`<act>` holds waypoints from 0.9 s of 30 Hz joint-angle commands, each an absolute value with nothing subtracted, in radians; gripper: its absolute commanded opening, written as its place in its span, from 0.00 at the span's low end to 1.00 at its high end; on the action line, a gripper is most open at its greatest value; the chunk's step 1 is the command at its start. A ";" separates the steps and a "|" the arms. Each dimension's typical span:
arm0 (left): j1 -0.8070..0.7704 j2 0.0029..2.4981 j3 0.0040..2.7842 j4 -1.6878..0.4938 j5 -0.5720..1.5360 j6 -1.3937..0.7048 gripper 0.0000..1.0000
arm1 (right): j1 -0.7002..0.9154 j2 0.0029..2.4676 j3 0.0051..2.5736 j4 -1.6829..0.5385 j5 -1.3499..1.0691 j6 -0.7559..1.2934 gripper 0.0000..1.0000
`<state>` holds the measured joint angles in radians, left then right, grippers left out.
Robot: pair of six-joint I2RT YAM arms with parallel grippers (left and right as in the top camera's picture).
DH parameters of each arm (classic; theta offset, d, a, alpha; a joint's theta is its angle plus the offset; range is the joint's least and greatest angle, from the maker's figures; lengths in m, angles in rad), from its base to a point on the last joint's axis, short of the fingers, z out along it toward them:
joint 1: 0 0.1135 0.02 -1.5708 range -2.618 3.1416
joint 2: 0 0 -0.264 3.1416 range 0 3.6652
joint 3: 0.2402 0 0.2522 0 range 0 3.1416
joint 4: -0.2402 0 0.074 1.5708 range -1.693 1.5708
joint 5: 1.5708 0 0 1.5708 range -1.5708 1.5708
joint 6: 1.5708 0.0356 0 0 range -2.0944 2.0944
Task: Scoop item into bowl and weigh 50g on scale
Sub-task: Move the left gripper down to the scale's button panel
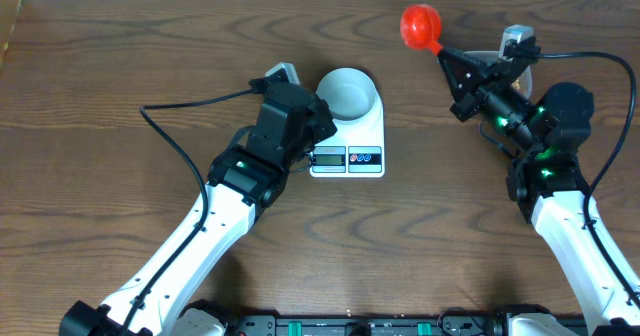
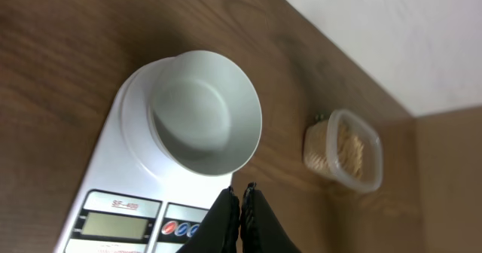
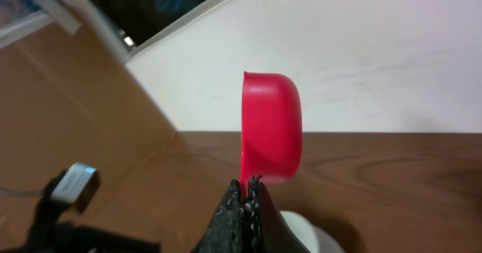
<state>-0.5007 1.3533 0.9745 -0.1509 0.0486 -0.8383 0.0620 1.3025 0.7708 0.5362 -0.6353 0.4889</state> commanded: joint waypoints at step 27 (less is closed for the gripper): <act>-0.738 1.677 1.168 -0.422 -0.065 -0.288 0.08 | 0.060 1.298 0.791 0.530 -0.427 0.406 0.01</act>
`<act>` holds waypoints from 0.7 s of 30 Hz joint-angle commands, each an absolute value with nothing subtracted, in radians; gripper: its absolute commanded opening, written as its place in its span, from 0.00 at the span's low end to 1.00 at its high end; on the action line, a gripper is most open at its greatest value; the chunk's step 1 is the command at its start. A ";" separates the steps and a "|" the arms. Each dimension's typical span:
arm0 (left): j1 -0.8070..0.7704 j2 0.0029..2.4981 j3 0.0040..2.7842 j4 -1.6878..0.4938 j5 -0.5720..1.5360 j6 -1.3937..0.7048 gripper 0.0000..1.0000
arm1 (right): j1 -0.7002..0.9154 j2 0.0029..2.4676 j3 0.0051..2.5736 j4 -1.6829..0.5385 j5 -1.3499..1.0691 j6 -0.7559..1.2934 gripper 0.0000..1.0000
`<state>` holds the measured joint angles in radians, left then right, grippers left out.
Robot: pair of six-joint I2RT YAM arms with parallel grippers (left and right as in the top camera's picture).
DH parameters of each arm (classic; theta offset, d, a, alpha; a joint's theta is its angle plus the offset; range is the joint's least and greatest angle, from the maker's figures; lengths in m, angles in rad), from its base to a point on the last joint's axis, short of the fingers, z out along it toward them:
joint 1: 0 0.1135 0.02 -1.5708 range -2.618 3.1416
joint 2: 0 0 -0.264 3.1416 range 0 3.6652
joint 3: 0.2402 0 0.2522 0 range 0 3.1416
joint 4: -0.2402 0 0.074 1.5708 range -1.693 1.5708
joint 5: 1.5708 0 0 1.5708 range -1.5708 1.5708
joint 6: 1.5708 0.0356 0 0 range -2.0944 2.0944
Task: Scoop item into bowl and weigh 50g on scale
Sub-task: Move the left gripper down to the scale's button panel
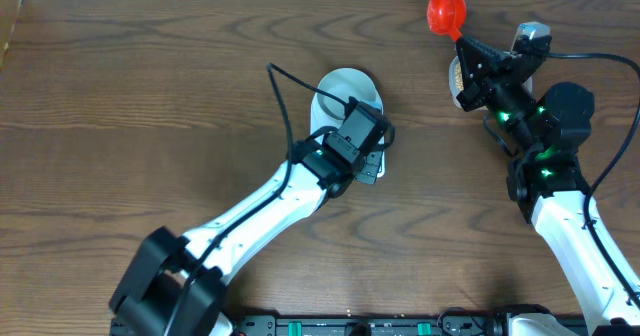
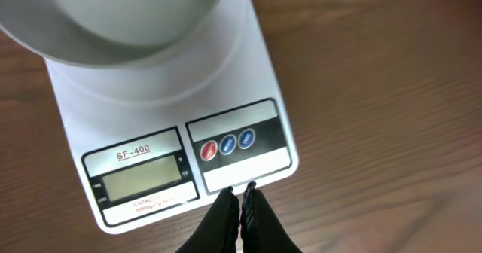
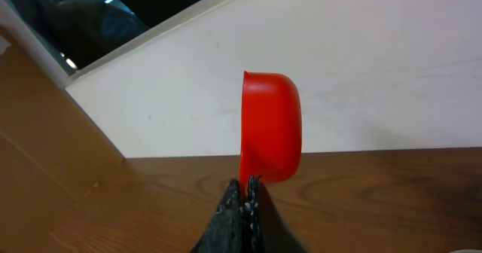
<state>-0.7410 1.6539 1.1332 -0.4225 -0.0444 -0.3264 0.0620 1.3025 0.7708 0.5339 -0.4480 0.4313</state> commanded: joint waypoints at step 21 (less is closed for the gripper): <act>-0.735 1.826 1.167 -0.353 -0.188 -0.234 0.07 | 0.060 1.315 0.791 0.520 -0.424 0.406 0.01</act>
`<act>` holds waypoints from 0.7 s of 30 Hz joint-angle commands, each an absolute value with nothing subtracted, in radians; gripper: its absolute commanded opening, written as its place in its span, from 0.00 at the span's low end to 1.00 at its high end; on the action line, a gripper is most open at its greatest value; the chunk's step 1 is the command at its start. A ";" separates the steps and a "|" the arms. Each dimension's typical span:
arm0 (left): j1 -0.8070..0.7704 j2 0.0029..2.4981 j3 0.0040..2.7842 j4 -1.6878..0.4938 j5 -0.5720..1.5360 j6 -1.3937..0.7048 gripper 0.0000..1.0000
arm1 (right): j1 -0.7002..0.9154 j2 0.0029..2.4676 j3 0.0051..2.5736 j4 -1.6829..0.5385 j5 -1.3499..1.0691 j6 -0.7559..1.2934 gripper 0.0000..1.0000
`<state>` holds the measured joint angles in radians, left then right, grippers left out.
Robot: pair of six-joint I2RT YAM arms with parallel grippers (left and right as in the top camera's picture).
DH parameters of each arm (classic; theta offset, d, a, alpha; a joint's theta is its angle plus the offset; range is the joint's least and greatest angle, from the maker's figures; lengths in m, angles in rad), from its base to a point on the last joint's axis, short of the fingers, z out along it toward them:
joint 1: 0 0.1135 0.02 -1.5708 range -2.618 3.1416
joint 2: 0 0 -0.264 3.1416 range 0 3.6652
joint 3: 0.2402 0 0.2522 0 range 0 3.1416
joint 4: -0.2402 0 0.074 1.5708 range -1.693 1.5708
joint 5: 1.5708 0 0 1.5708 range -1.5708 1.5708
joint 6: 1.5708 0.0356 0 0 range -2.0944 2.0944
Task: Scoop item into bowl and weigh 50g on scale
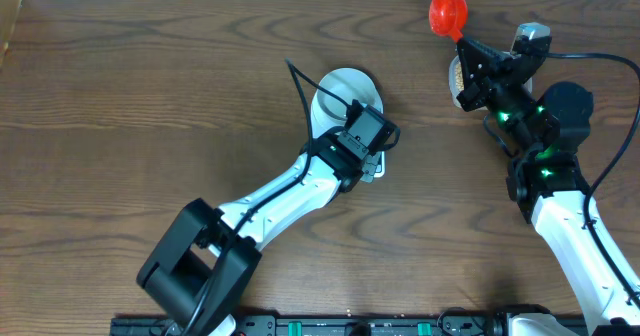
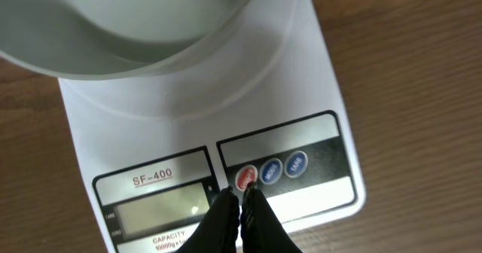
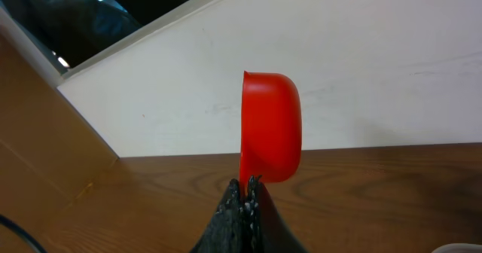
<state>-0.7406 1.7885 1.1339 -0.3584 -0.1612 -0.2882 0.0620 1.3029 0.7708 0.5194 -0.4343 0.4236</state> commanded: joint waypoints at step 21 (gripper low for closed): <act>-0.735 1.874 1.164 -0.312 -0.187 -0.217 0.07 | 0.060 1.315 0.791 0.520 -0.424 0.406 0.01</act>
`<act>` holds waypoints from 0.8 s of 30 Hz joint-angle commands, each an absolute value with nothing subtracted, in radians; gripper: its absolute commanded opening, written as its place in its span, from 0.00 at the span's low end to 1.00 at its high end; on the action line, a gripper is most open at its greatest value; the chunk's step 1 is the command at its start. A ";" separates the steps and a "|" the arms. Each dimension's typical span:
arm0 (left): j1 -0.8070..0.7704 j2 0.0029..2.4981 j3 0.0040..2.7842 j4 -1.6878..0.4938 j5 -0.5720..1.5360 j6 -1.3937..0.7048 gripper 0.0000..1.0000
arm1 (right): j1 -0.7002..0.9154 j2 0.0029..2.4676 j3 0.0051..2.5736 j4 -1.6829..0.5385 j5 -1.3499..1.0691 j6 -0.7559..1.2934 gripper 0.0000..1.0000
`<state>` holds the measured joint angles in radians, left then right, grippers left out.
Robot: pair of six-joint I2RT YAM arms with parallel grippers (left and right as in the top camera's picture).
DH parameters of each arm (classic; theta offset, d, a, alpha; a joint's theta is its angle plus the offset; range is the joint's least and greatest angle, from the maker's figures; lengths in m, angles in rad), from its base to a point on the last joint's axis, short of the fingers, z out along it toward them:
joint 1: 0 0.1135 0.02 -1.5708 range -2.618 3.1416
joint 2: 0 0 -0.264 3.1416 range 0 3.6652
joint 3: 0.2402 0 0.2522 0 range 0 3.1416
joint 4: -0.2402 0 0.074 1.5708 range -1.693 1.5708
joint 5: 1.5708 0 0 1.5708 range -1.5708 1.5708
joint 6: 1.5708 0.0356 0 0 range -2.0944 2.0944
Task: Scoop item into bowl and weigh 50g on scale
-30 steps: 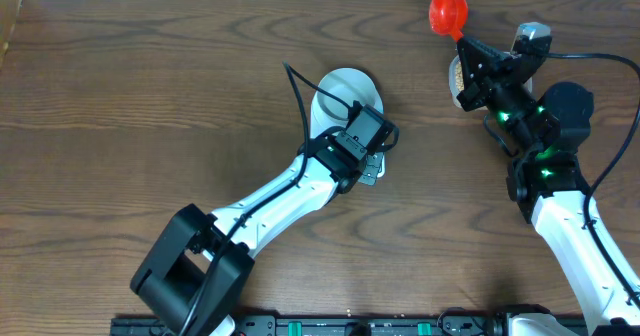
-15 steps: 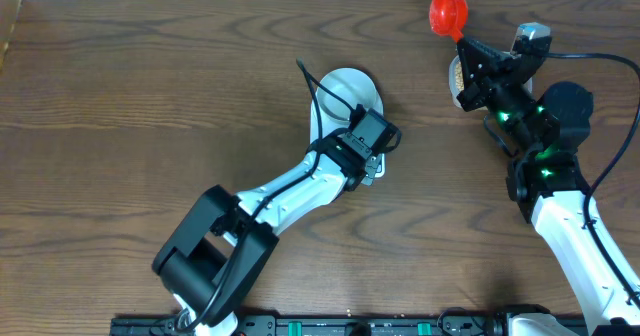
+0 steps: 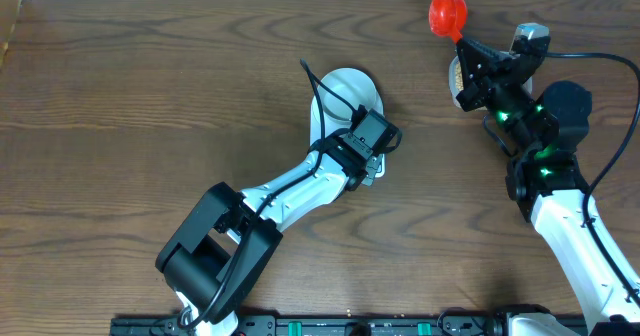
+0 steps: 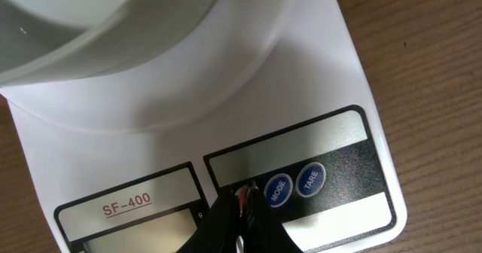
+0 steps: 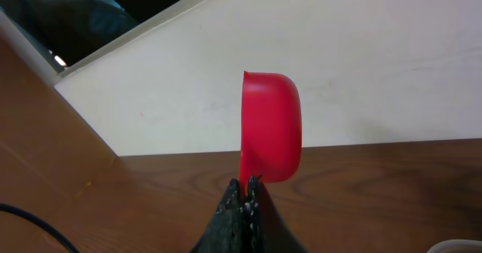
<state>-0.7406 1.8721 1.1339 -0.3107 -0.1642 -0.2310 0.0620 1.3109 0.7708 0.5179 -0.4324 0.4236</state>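
A white SF-400 scale (image 4: 324, 65) carries a white bowl (image 3: 338, 88) near the table's middle. My left gripper (image 4: 242, 190) is shut and empty, its tips down on the scale's red button, left of the blue MODE button (image 4: 278, 190). At the far right, my right gripper (image 5: 245, 182) is shut on the handle of a red scoop (image 5: 271, 126), held up in the air with its cup (image 3: 447, 12) near the back edge. A clear container of grain (image 3: 455, 77) sits on the table under that arm, mostly hidden.
The white wall (image 5: 361, 65) runs along the table's back edge just behind the scoop. The left arm's cable (image 3: 318, 88) arches over the bowl. Bare wood tabletop (image 3: 130, 96) spreads to the left.
My left gripper has come lower and closer to the scale, so its shut tips now cover the red button. The right arm and scoop have stayed put.
At first my left gripper was shut beside the bowl and the right held the scoop further left. Then the left hung before the scale's front edge and the scoop sat back over the container. The left then neared the buttons and now touches the red one.
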 commanded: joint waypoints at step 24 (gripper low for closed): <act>-0.735 1.883 1.103 -0.272 -0.179 -0.218 0.07 | 0.060 1.315 0.791 0.519 -0.424 0.406 0.01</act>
<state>-0.7406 1.8721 1.1179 -0.2665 -0.1638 -0.2310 0.0620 1.3109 0.7708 0.5175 -0.4324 0.4236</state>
